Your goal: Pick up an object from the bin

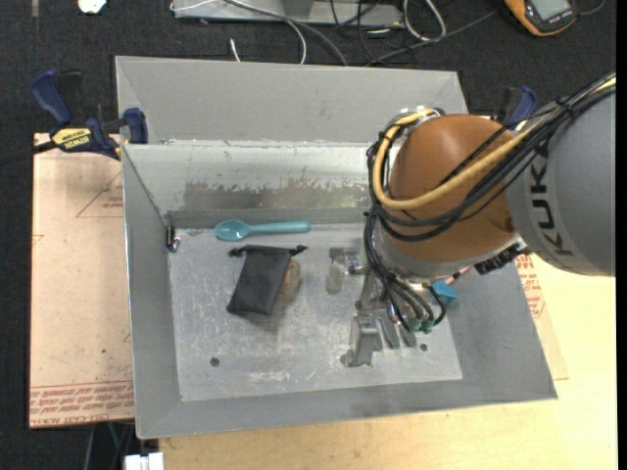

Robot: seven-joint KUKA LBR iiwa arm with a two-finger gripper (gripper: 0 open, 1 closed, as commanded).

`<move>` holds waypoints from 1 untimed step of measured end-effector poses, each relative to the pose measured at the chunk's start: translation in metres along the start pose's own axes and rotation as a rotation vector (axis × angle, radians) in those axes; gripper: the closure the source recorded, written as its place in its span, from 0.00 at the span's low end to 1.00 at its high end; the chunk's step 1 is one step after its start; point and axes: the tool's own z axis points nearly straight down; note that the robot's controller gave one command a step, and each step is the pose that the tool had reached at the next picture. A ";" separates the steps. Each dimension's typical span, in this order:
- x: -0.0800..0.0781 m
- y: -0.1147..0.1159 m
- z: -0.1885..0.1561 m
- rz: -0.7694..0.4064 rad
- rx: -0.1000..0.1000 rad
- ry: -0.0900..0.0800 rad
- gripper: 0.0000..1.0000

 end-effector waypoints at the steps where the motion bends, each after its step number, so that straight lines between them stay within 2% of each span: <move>1: -0.028 0.018 -0.051 0.046 -0.001 0.001 0.00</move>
Offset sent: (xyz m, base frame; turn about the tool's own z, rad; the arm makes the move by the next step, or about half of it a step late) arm 0.0240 0.0028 0.0393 -0.0229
